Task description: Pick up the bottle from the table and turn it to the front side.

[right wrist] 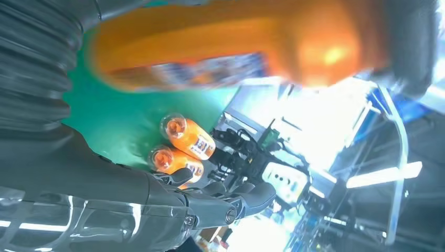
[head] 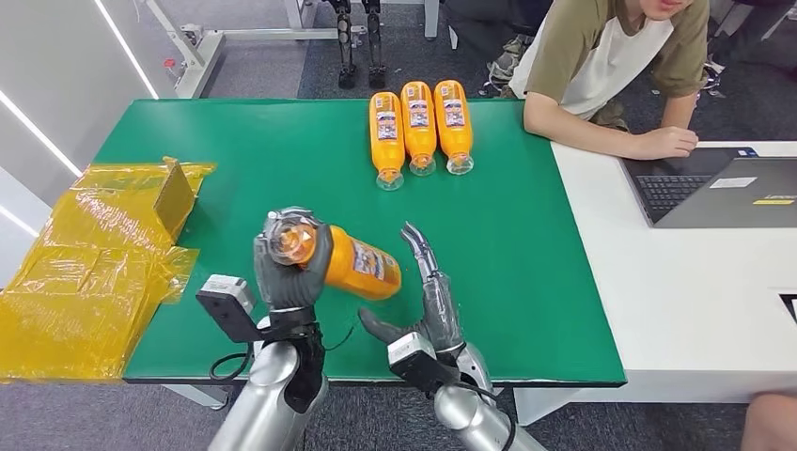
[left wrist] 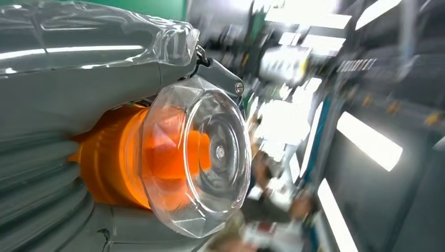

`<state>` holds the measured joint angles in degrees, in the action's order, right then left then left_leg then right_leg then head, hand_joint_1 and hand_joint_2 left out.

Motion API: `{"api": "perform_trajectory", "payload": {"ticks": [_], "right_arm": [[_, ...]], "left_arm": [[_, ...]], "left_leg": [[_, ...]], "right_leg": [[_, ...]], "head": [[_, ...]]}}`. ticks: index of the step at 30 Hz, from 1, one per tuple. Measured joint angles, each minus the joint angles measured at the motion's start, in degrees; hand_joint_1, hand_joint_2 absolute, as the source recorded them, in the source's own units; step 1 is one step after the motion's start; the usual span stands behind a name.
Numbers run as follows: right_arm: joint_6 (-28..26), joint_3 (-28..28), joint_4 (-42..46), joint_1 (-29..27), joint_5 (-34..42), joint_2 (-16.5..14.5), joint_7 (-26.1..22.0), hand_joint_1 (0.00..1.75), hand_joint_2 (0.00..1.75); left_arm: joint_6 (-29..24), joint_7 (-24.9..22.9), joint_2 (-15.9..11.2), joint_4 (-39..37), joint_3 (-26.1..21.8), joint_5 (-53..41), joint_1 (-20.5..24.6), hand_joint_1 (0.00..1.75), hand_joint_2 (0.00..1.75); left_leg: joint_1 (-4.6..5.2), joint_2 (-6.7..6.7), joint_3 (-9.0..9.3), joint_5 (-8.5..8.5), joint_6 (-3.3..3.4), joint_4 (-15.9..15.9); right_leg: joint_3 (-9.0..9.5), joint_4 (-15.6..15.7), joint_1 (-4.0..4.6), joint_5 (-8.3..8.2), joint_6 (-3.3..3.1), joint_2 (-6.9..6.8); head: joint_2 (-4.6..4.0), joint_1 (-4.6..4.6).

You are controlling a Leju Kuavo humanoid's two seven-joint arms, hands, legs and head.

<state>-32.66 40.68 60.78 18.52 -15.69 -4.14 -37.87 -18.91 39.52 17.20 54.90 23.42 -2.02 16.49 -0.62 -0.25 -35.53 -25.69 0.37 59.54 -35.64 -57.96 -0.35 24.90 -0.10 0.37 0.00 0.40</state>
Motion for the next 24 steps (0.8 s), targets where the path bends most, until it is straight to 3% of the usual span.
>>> {"api": "perform_trajectory", "payload": {"ticks": [5, 7, 11, 15, 18, 24], "right_arm": [[-1.2, -0.4, 4.7, -3.2, 1.4, -0.8, -1.2, 0.00, 1.75], [-1.5, -0.6, 7.2, -4.6, 1.3, -1.2, -1.2, 0.00, 1.75], [-1.5, -1.1, 10.8, -7.3, 1.4, -1.7, -0.9, 0.00, 1.75], [-1.5, -1.9, 13.1, -9.8, 1.9, -2.1, -0.5, 0.00, 1.75], [-1.6, -2.4, 14.5, -11.3, 1.7, -2.2, -0.9, 0.00, 1.75], [-2.0, -3.3, 16.4, -12.9, 1.2, -2.2, -1.1, 0.00, 1.75]], "left_arm": [[-15.7, 0.4, -2.0, 8.5, -3.8, -10.9, -0.8, 1.75, 1.75], [-19.6, -0.1, -2.8, 10.8, -6.9, -23.6, -0.8, 1.75, 1.75], [-20.9, -2.6, -2.9, 12.1, -17.5, -55.3, 0.4, 1.75, 1.75], [-20.9, -13.6, -4.1, 9.5, -26.0, -77.1, 3.9, 1.75, 1.75], [-21.0, -23.3, -7.0, 4.2, -27.1, -83.1, 7.2, 1.75, 1.75], [-20.9, -35.5, -13.3, -12.0, -26.3, -87.2, 15.4, 1.75, 1.75]], "left_leg": [[-0.02, 0.00, 0.01, 0.00, -0.04, 0.0], [-0.02, -0.04, 0.01, 0.01, -0.06, -0.1], [-0.02, 0.01, 0.04, 0.01, -0.07, -0.1], [-0.02, -0.02, 0.05, 0.03, -0.09, -0.1], [-0.02, -0.05, 0.05, 0.07, -0.14, -0.1], [-0.02, 0.02, 0.07, 0.10, -0.19, -0.1]], "right_leg": [[-0.01, 0.0, 0.02, 0.02, -0.02, 0.00], [0.00, 0.0, 0.02, 0.07, -0.07, -0.03], [0.00, 0.0, 0.01, 0.10, -0.13, -0.01], [0.00, 0.0, 0.02, 0.10, -0.13, -0.03], [0.00, 0.0, 0.02, 0.07, -0.17, -0.05], [-0.04, -0.1, 0.03, 0.03, -0.24, 0.00]], "head": [[0.00, 0.00], [0.00, 0.00], [0.00, 0.00], [0.00, 0.01], [0.00, 0.01], [0.00, 0.01]]}}
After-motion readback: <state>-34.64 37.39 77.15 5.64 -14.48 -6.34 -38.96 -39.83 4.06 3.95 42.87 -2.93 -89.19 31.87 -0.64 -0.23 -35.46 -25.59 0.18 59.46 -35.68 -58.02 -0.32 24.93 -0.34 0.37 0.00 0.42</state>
